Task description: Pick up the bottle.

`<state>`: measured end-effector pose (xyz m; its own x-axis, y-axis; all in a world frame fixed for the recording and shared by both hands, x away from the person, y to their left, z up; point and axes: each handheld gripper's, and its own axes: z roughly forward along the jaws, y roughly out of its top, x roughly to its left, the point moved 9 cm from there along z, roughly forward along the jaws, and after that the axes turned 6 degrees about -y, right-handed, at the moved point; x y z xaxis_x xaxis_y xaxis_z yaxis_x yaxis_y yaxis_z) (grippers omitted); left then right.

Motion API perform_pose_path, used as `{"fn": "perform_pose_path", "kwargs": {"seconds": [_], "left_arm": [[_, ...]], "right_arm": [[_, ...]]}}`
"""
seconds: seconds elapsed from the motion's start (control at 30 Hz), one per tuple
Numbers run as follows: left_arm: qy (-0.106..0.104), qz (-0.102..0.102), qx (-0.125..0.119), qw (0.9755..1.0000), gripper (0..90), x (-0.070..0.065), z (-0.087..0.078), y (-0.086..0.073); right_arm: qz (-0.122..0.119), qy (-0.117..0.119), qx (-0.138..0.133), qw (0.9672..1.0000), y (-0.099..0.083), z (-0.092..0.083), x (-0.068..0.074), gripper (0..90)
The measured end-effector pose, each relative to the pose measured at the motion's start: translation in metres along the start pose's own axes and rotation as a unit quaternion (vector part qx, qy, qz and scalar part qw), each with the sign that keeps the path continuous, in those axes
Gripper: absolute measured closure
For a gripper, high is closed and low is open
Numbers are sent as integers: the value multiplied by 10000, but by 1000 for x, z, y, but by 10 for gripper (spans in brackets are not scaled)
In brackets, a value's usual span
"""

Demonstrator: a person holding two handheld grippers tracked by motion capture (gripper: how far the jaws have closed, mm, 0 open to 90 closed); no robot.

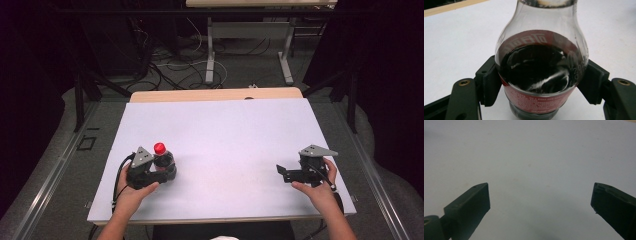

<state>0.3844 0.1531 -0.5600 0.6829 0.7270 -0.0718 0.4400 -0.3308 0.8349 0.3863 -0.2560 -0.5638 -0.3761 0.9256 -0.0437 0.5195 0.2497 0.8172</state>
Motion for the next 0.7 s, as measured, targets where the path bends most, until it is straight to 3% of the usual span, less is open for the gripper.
{"fn": "perform_pose_path", "kwargs": {"seconds": [0.33, 0.7], "left_arm": [[-209, 164, -73, 9996, 297, -16, 5, 25], [-534, 305, -141, 9980, 297, -47, 29, 53]], "right_arm": [[-82, 63, 25, 9999, 1, 1, 8, 25], [-176, 343, -73, 9992, 14, -4, 27, 29]]}}
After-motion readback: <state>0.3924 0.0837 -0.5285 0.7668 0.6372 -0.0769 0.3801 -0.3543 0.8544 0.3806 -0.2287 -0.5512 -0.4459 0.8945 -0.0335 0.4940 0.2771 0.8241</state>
